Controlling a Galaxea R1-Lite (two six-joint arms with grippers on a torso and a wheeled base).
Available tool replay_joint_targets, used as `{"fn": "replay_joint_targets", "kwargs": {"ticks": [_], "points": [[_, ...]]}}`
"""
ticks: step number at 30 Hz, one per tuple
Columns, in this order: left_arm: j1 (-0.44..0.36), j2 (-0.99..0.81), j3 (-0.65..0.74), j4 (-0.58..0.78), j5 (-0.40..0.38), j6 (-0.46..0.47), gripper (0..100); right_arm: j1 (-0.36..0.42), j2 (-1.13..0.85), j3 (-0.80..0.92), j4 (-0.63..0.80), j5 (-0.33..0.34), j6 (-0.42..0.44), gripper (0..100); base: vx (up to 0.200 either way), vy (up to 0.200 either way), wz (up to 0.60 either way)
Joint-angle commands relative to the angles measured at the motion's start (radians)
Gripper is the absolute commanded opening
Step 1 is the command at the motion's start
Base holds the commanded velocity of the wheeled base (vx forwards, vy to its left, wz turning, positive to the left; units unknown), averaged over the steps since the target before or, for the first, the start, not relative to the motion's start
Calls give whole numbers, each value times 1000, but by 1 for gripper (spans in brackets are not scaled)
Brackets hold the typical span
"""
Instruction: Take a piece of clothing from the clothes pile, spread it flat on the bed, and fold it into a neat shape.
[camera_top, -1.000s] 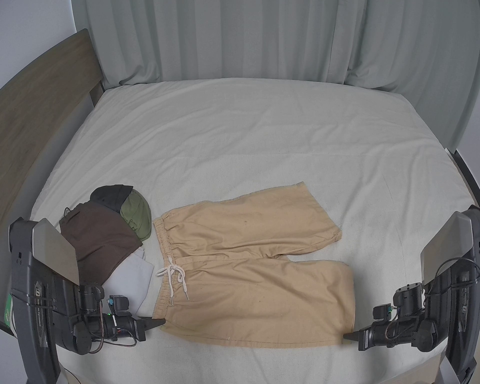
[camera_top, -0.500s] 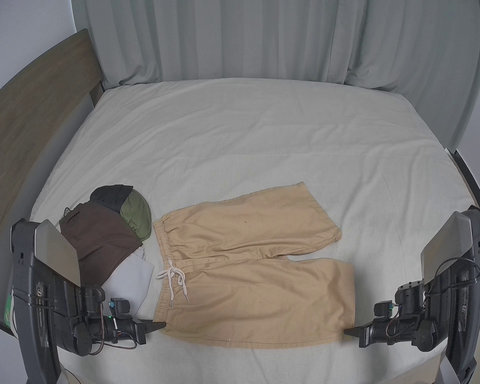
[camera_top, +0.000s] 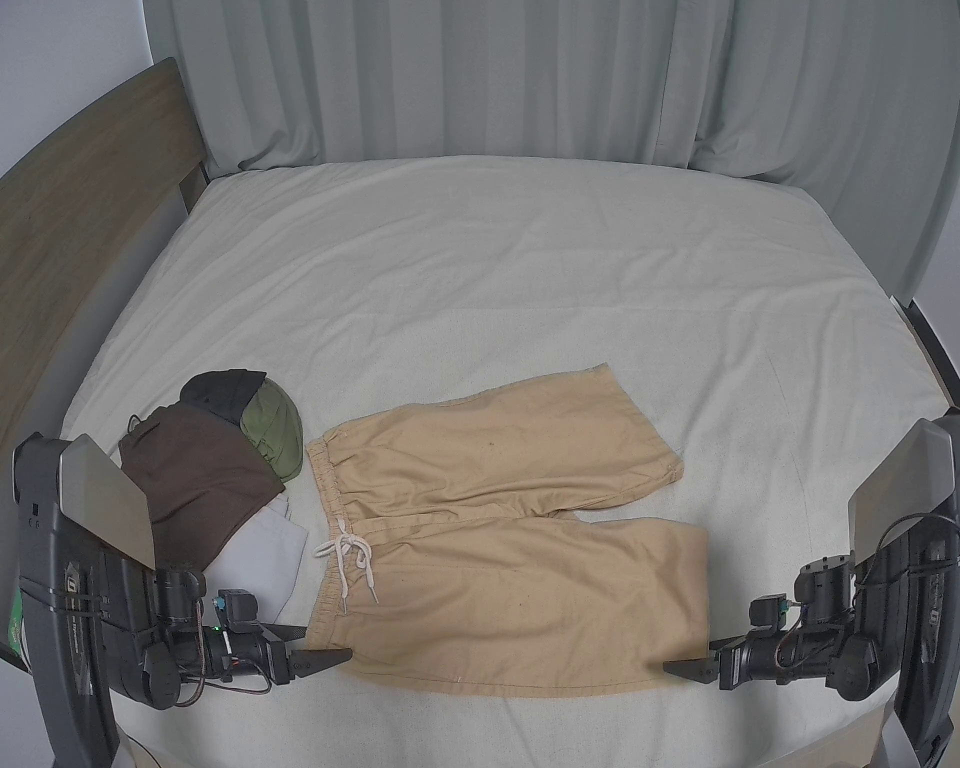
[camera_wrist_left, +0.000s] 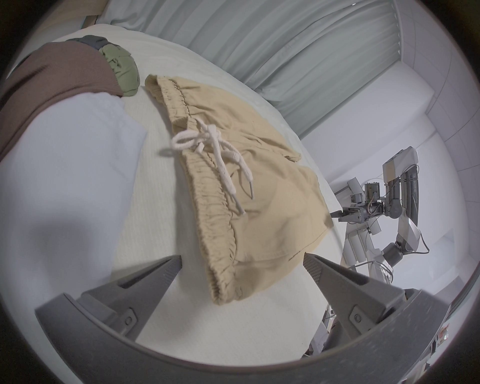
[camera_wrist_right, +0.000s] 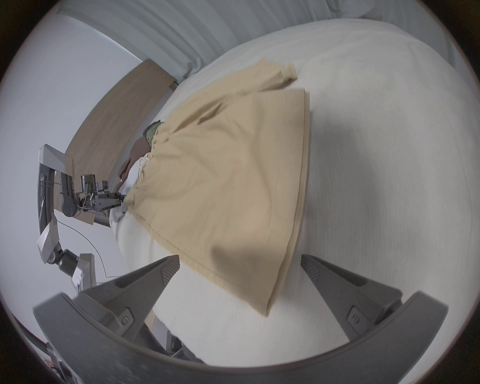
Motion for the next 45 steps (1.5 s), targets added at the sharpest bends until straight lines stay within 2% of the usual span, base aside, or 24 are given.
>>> {"fn": "replay_joint_targets", "kwargs": {"ticks": [1, 5, 9, 16, 22, 27, 31, 39, 45], "points": [[11, -38, -31, -1, -6, -7, 100, -27, -60, -49, -1, 12, 8, 100, 0, 0, 0], [5, -67, -63, -1, -9, -13, 100, -72, -71, -135, -1, 28, 19, 100, 0, 0, 0], [2, -84, -70, -1, -9, -16, 100, -79, -65, -188, -2, 31, 41, 100, 0, 0, 0], [2, -96, -85, -1, -7, -67, 100, -75, -59, -308, -2, 17, 234, 100, 0, 0, 0], [2, -98, -93, -1, -6, -73, 100, -75, -53, -346, -2, 17, 274, 100, 0, 0, 0], [2, -98, -99, -1, -6, -73, 100, -69, -30, -392, -2, 12, 335, 100, 0, 0, 0], [2, -96, -99, -1, -6, -75, 100, -63, -2, -429, -1, -20, 407, 100, 0, 0, 0], [2, -96, -99, -1, -7, -73, 100, -50, -14, -449, -2, -14, 462, 100, 0, 0, 0], [0, -96, -99, -1, -7, -73, 100, -53, -45, -471, -4, -14, 465, 100, 0, 0, 0]]}}
